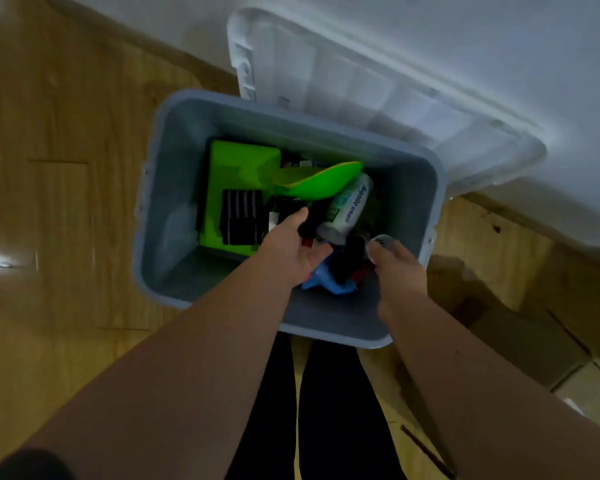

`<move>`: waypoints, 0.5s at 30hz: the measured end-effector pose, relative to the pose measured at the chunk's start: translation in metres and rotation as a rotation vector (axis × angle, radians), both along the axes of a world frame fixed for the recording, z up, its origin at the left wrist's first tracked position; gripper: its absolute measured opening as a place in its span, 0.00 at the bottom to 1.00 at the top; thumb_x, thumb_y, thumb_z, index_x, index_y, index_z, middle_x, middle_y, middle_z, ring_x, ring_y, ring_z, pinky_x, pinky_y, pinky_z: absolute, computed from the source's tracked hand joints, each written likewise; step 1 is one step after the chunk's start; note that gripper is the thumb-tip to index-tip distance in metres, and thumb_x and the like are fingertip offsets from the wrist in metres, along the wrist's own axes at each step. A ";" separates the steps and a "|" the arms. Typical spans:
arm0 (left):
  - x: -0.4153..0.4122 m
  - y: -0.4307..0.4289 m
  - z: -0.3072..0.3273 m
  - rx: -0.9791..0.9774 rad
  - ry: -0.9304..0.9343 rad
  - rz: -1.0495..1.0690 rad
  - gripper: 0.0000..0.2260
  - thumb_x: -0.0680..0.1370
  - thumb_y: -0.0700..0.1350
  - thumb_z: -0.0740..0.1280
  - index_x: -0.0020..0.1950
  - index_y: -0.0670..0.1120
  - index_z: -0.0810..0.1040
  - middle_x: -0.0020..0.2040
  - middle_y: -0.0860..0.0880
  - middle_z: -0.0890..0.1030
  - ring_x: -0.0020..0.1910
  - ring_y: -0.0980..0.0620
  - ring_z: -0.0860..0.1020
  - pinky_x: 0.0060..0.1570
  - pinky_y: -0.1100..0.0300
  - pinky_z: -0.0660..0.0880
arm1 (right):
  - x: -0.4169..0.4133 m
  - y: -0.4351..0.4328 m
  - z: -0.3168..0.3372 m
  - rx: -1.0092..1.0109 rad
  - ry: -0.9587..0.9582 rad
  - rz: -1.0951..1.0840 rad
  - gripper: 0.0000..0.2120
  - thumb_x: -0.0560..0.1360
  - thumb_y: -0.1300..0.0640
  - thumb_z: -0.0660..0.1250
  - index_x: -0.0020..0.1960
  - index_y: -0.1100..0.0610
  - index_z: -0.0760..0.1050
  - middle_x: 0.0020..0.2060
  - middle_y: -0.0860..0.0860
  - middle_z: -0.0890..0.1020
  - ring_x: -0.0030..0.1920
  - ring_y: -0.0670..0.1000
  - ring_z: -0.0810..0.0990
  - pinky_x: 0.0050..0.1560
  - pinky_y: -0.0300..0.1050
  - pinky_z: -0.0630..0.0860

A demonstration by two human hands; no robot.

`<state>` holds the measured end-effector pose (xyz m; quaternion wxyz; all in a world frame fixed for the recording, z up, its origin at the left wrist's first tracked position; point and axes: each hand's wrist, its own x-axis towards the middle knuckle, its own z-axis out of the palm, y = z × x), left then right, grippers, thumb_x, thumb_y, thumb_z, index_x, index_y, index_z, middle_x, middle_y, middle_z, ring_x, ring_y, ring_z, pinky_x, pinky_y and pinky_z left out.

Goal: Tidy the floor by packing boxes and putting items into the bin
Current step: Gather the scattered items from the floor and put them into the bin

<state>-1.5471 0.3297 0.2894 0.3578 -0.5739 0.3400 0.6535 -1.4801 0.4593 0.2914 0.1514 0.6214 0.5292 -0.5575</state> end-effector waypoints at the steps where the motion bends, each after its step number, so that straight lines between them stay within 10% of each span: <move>1: -0.004 -0.001 0.009 -0.038 0.053 -0.101 0.08 0.79 0.46 0.67 0.54 0.44 0.74 0.49 0.45 0.73 0.49 0.43 0.78 0.54 0.48 0.78 | -0.006 -0.001 0.008 -0.028 0.038 -0.020 0.20 0.77 0.56 0.70 0.68 0.52 0.74 0.59 0.52 0.81 0.58 0.51 0.80 0.49 0.45 0.78; 5: -0.027 -0.006 0.062 -0.239 0.381 -0.387 0.03 0.80 0.46 0.66 0.47 0.50 0.75 0.49 0.49 0.79 0.45 0.53 0.78 0.47 0.57 0.77 | -0.041 -0.016 0.064 -0.118 0.204 0.010 0.04 0.77 0.54 0.68 0.48 0.53 0.80 0.42 0.50 0.87 0.43 0.45 0.84 0.37 0.36 0.77; 15: -0.045 -0.070 0.230 -0.448 0.875 -0.445 0.02 0.78 0.45 0.68 0.49 0.50 0.80 0.45 0.53 0.82 0.45 0.58 0.80 0.47 0.63 0.78 | -0.085 -0.078 0.246 -0.215 0.518 0.228 0.06 0.78 0.56 0.66 0.46 0.54 0.81 0.36 0.49 0.84 0.39 0.45 0.81 0.44 0.41 0.75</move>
